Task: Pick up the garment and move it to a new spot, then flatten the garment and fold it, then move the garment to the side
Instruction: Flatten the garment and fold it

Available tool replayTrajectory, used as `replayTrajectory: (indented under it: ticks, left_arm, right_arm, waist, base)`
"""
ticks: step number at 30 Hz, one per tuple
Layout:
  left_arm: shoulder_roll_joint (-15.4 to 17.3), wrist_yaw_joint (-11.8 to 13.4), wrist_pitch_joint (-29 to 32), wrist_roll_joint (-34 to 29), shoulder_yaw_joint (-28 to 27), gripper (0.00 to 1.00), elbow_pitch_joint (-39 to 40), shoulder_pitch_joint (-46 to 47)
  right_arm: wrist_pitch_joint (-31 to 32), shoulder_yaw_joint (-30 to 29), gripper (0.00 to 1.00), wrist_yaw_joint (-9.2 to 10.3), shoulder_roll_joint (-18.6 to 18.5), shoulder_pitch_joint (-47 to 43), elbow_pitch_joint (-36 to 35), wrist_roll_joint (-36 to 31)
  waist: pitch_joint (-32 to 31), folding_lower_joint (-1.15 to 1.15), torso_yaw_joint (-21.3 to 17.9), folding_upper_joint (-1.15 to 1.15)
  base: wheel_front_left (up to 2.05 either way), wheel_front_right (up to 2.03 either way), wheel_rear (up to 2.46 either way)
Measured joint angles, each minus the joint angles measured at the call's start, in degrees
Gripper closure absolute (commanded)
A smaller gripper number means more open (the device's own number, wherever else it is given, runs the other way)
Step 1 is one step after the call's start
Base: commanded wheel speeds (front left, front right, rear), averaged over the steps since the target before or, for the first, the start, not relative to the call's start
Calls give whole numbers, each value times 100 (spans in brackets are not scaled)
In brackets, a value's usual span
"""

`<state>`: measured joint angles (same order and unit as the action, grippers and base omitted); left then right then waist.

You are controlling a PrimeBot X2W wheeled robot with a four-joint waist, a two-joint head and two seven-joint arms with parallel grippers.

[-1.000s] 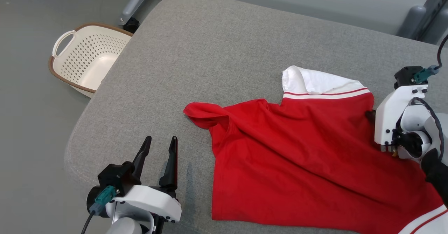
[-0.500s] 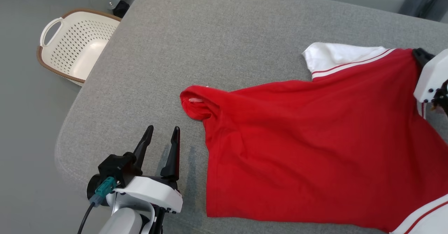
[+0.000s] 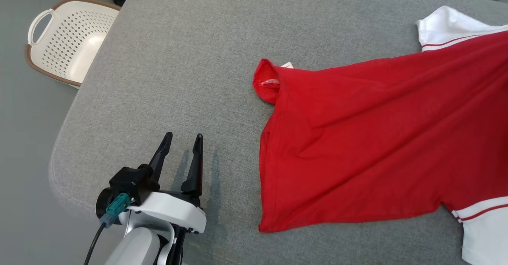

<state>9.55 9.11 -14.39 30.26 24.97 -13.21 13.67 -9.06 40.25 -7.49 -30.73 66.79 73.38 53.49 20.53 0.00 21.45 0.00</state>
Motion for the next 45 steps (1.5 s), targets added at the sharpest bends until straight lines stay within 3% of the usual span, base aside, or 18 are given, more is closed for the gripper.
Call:
replayTrajectory:
  ticks: [5, 6, 7, 18, 24, 28, 32, 37, 45]
  left_arm:
    - [2, 0, 8, -2, 15, 0, -9, 77]
    - [8, 0, 10, -2, 18, 0, -25, 77]
    - [19, 0, 20, -2, 20, 0, -36, 77]
    - [250, 63, 31, 29, -105, 0, -53, -46]
    - [494, 208, 82, 97, -276, 0, 119, -352]
    - [749, 255, 74, 152, -434, 0, 430, -694]
    - [862, 356, 22, 115, -595, 0, 728, -911]
    - [801, 366, -35, 208, -849, 0, 1003, -1169]
    - [713, 365, -60, 26, -1037, 0, 1110, -1491]
  right_arm:
    - [-58, -164, 100, 0, -38, 1, 30, -56]
    - [-57, -216, 64, 0, -44, -44, 30, -63]
    - [-64, -263, 0, 0, -38, -91, 36, -73]
    - [-423, -224, 0, 0, 754, -556, -82, -303]
    - [-561, -47, 0, 0, 1037, -1074, -809, -276]
    - [-583, -82, 0, 0, 1004, -1541, -1662, -453]
    - [-594, -705, 0, 1, 837, -2072, -2420, -836]
    - [-595, -1694, 0, 0, 890, -3100, -3427, -1569]
    - [-603, -2985, 0, 0, 1362, -4902, -5055, -2658]
  waist:
    - [19, 0, -49, 0]
    - [7, 0, -66, 0]
    - [-12, 0, -84, 0]
    - [-599, 0, -554, 0]
    - [-1044, 0, -1020, 0]
    - [-1445, 0, -1444, 0]
    - [-1725, 0, -1749, 0]
    - [-1971, 0, -2037, 0]
    - [-2095, 0, -2239, 0]
  base:
    - [0, 0, 0]
    - [0, 0, 0]
    - [0, 0, 0]
    - [0, 0, 0]
    - [0, 0, 0]
    - [0, 0, 0]
    - [0, 0, 0]
    - [0, 0, 0]
    - [0, 0, 0]
